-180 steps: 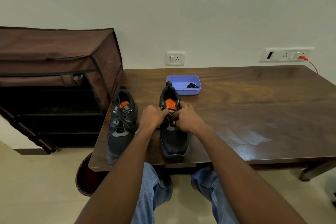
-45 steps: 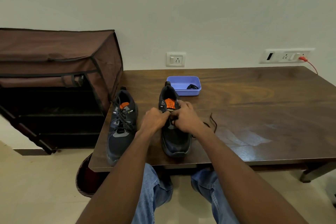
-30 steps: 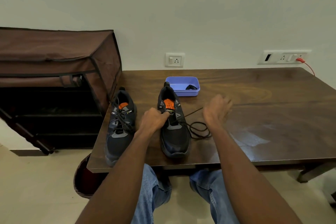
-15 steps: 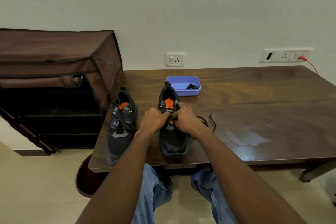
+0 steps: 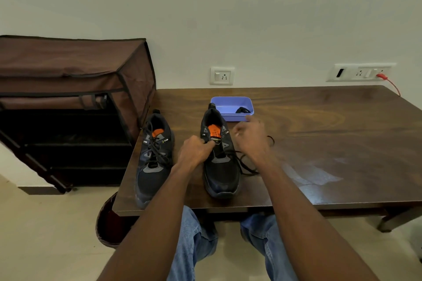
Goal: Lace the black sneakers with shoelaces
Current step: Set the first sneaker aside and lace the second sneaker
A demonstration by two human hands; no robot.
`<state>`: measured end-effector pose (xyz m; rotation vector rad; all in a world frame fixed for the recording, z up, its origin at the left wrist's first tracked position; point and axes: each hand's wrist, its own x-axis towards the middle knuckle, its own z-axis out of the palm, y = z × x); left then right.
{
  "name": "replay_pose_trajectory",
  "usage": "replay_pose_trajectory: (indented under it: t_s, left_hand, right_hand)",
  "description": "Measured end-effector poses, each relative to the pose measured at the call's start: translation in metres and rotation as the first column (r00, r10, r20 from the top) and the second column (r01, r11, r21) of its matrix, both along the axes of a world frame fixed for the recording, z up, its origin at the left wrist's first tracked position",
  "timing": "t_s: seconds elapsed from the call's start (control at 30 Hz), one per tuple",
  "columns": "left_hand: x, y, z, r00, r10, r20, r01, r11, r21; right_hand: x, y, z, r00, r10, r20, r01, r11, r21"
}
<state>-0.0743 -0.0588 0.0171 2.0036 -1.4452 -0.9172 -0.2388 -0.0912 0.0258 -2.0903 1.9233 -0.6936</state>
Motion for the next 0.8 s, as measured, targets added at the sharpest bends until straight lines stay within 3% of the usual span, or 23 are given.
replay_pose_trajectory:
  t_s: [0.07,0.17,0.27,0.33,0.4,0.43,0.5,0.53,0.57,0.67,0.77,0.8]
  left_hand:
    - [-0.001,0.000,0.000,1.000,-0.003,0.007,0.003,1.000,-0.003]
    - [-0.002,-0.001,0.000,1.000,-0.020,0.003,0.020,1.000,-0.001]
    - [0.000,-0.001,0.000,1.000,-0.022,-0.003,0.022,1.000,-0.005]
    - [-0.001,-0.001,-0.001,1.000,-0.027,-0.012,0.027,1.000,-0.009]
    - [-0.001,0.000,-0.001,1.000,-0.026,-0.013,0.026,1.000,-0.015]
    - [-0.001,0.000,-0.001,1.000,-0.025,-0.015,0.024,1.000,-0.016]
    - [0.000,0.000,0.000,1.000,-0.016,-0.011,0.016,1.000,-0.023]
    - [0.001,0.000,-0.001,1.000,-0.008,-0.004,0.008,1.000,-0.028]
    - [0.001,0.000,-0.002,1.000,-0.005,0.000,0.005,1.000,-0.029]
    - [0.001,0.000,-0.004,0.999,-0.018,-0.033,0.018,1.000,-0.017]
    - [-0.001,0.000,-0.005,0.999,-0.031,-0.030,0.029,0.998,-0.057]
    - [-0.001,0.000,-0.003,0.999,-0.024,-0.025,0.022,0.995,-0.097]
  right_hand:
    - [0.018,0.004,-0.007,0.976,0.207,-0.070,-0.190,0.962,0.195]
    - [0.032,0.011,-0.018,0.944,0.287,-0.165,-0.223,0.920,0.324]
    - [0.032,0.010,-0.007,0.974,0.221,-0.044,-0.195,0.924,0.329]
    - [0.023,0.004,-0.005,0.995,0.064,0.074,-0.088,0.918,0.387]
    - [0.015,0.000,-0.007,0.949,-0.128,0.288,-0.014,0.895,0.446]
    - [0.011,-0.001,-0.009,0.870,-0.230,0.436,-0.010,0.876,0.482]
    - [0.005,0.003,-0.004,0.571,-0.441,0.692,-0.012,0.839,0.544]
    - [0.000,0.005,0.001,0.435,-0.502,0.748,-0.007,0.828,0.560]
    - [-0.006,0.006,0.004,0.366,-0.532,0.764,0.010,0.823,0.569]
    - [-0.023,0.008,0.015,0.524,-0.513,0.679,-0.028,0.787,0.616]
    - [-0.028,0.019,0.031,0.684,-0.320,0.656,-0.342,0.653,0.676]
    - [-0.025,0.022,0.034,0.726,-0.271,0.633,-0.379,0.610,0.696]
